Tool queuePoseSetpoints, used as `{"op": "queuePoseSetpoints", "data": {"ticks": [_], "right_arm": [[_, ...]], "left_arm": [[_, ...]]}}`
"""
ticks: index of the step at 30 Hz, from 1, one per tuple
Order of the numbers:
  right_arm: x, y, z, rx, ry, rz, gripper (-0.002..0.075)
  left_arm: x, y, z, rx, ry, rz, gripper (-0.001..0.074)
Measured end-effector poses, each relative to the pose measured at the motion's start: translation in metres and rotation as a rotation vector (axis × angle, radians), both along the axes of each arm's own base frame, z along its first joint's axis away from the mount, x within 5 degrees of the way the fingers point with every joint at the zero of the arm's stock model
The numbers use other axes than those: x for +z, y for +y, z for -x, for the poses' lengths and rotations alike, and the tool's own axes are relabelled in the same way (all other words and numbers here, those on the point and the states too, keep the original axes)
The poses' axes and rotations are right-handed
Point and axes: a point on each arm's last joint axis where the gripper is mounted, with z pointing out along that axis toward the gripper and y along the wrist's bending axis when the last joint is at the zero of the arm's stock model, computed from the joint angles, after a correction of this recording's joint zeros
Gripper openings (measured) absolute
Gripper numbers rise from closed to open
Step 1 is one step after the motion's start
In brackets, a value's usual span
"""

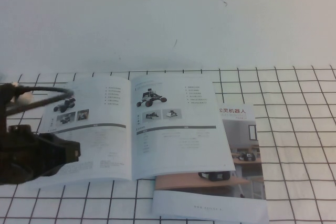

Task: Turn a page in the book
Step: Open the closed book

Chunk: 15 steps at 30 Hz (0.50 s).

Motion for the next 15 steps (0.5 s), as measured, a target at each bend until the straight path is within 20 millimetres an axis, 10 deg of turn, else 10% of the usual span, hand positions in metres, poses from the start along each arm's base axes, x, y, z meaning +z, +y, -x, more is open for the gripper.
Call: {"op": "queuePoseSetpoints", "data": {"ticks": [15], "right_arm": [[-0.008,0.038,-0.04,0.324,0.038,-0.332,-0.0002]], "left_arm": [[-0.034,-0.003,-0.06,0.024,0.113,0.013,-0.0003]]}}
